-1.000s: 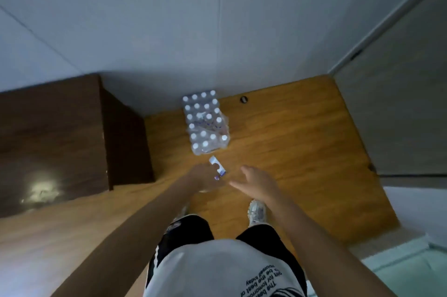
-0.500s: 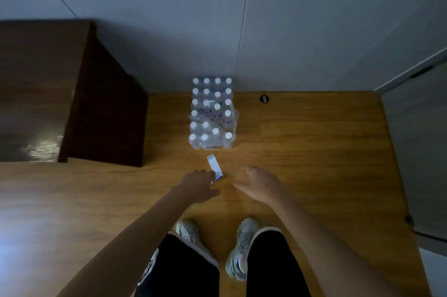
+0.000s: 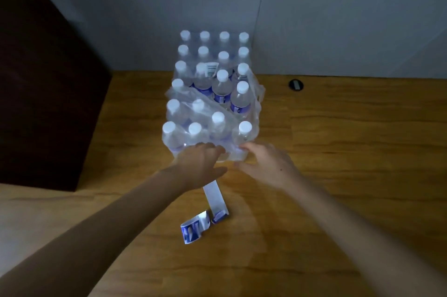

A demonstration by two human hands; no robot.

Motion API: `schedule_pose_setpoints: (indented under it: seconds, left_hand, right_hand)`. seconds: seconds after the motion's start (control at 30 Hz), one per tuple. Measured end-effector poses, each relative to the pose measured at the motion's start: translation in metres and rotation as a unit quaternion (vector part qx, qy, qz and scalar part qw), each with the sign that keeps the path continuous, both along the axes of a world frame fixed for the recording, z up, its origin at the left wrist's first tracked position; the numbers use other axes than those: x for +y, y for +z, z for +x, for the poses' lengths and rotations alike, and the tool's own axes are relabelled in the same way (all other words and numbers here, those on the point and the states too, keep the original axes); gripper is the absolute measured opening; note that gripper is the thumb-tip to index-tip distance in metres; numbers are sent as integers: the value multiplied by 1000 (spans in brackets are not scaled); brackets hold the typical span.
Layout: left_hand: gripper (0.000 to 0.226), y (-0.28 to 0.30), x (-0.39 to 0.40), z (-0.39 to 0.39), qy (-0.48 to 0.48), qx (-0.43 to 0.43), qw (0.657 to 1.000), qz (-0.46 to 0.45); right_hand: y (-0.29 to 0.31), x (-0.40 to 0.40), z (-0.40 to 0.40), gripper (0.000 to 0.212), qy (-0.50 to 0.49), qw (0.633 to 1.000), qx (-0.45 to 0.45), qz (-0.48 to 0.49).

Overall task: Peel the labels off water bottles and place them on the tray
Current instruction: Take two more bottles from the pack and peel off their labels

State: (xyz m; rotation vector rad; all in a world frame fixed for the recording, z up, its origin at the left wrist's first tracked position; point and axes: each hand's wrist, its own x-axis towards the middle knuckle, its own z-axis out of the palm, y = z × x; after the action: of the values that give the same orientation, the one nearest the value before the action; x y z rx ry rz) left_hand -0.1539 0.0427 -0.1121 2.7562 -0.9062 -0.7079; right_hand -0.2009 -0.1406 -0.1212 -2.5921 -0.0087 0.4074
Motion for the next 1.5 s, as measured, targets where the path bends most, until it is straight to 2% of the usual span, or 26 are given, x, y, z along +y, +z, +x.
schedule_pose_setpoints:
  seconds: [0.07,0.17,0.23,0.3,0.43,0.53,0.67,0.8,0.9,1.03,1.2,1.33,1.5]
  left_hand:
    - [38,-4,-1,11,12,-64,996,-68]
    - [26,6,-14,53,49,-178,968,-170]
    - [25,12,-30,89,75,-225,954,-183]
    - [33,10,-46,124,104,-219,960,-139]
    - [46,-8,-67,173,129,-161,978,2]
    - [41,-25,-72,188,129,-144,981,31]
    - [36,-41,-77,186,100,-173,979,38]
    - [35,-47,-78,179,98,-202,974,24]
    - [41,-43,-69,168,99,-197,975,0]
    - [33,-25,-51,150,99,-221,965,-103]
    - [31,37,-39,128,160,-284,915,-237]
    - [30,97,-33,105,188,-310,875,-320]
    - [30,171,-29,75,172,-343,842,-378]
  right_hand:
    - [-7,-1,10,40,-7,998,-57,22]
    - [0,-7,48,34,-28,986,-165,13]
    - [8,-11,82,32,-48,975,-218,-18]
    - [12,-16,114,34,-65,970,-225,-59]
    - [2,-17,157,37,-63,970,-173,-156]
    - [-14,-11,178,30,-53,966,-136,-213]
    - [-37,-8,180,21,-44,962,-126,-238]
    - [-46,-9,171,30,-64,961,-177,-204]
    - [-41,-8,160,21,-81,962,-209,-156]
    - [-21,-8,145,16,-134,962,-217,-96]
    - [46,-6,125,29,-170,933,-318,-21]
    - [109,0,106,25,-193,895,-400,30]
    - [181,2,74,26,-189,861,-469,64]
